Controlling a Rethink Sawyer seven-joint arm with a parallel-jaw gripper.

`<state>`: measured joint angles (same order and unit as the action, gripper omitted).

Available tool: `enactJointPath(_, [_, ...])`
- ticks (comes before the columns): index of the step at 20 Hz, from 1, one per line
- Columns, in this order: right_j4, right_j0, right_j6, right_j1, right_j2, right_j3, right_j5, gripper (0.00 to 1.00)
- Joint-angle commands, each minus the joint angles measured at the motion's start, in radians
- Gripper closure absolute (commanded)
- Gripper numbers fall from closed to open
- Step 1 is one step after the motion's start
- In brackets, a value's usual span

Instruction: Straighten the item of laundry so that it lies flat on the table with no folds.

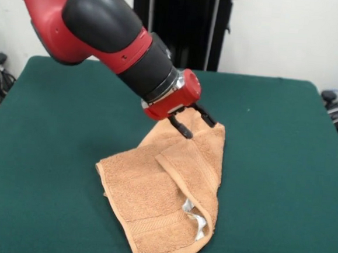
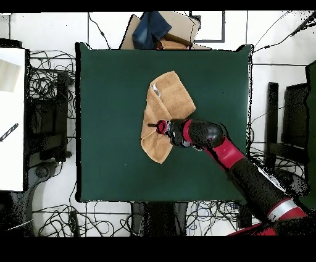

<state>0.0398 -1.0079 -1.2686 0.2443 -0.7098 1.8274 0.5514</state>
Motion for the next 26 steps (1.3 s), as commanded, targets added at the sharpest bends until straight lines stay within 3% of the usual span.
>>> enactJointPath(1, [-0.048,0.035,-0.089,-0.037,0.009,-0.107,0.068,0.0])
enactJointPath(6, [-0.03,0.03,-0.092,-0.035,0.009,-0.089,0.029,0.0])
enactJointPath(21, [-0.004,0.023,-0.039,-0.058,0.017,-0.146,0.059,0.0])
enactJointPath(26, [-0.001,0.034,-0.049,-0.025,0.033,-0.154,0.087,0.0])
